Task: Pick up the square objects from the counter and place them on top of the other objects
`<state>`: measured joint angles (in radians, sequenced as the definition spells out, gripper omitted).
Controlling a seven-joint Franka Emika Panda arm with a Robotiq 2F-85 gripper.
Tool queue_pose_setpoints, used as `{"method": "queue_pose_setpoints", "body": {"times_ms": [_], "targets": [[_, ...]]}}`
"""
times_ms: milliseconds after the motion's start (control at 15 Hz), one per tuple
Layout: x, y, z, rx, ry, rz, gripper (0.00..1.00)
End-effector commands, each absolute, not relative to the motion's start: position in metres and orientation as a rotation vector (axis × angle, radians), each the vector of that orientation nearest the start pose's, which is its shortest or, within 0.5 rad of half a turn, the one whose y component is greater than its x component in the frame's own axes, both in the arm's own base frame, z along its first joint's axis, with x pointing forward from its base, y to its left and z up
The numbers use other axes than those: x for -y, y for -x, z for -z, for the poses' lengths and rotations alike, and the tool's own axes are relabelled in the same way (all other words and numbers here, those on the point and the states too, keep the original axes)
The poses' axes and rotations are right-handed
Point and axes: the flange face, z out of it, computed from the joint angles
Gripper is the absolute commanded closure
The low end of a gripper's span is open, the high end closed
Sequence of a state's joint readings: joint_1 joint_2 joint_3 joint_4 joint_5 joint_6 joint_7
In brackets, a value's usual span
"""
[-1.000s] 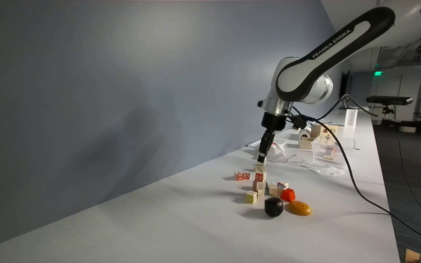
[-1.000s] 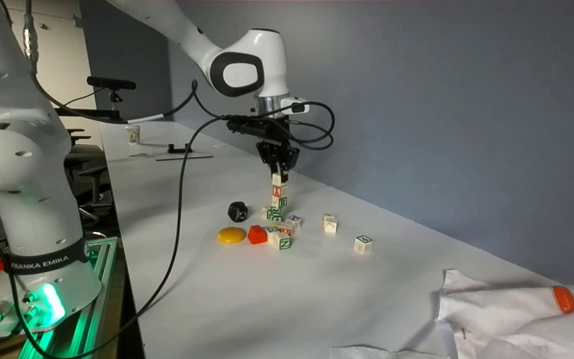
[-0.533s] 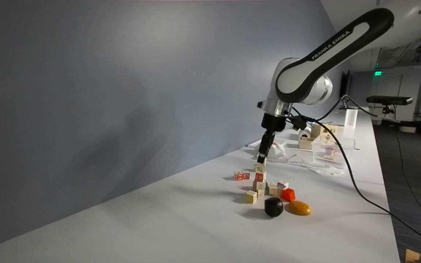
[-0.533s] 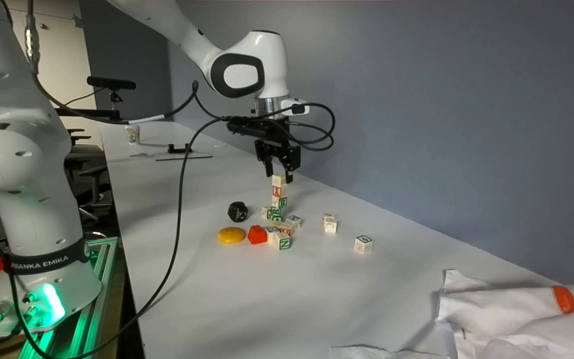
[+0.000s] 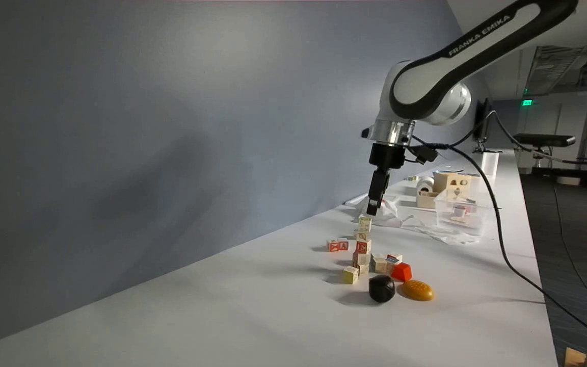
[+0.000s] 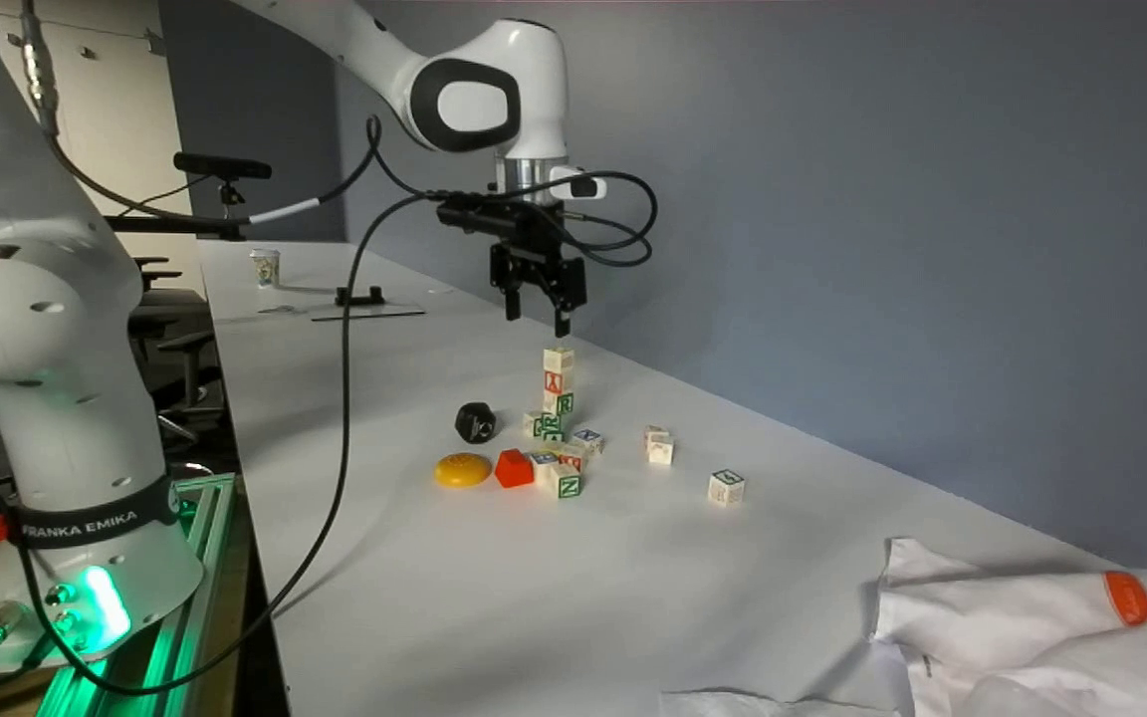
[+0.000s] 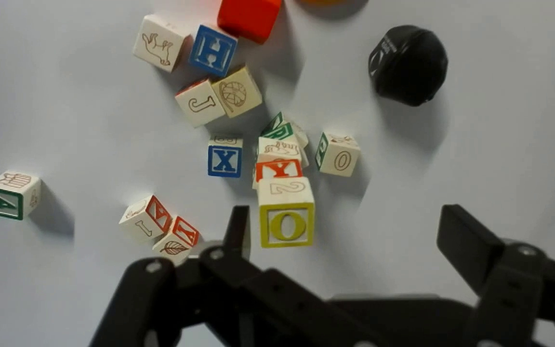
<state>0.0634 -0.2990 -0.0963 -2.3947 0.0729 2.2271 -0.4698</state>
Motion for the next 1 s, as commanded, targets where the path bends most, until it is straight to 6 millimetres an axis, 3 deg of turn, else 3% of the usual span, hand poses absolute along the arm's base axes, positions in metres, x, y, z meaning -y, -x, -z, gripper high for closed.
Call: {"method": "queue_pose_setpoints", "body": {"times_ms": [0, 267, 467, 533, 933], "targets": [[0.022, -0.437, -0.480, 0.602, 3.061, 0.215, 0.00], [0.046, -0.419, -0.505, 0.443, 3.184, 0.281, 0.00], [0.067, -0.401, -0.502, 0.294, 3.240, 0.095, 0.00], [0.061, -0.417, -0.502, 0.371, 3.196, 0.184, 0.00], [0.062, -0.416, -0.500, 0.367, 3.196, 0.164, 0.00]]}}
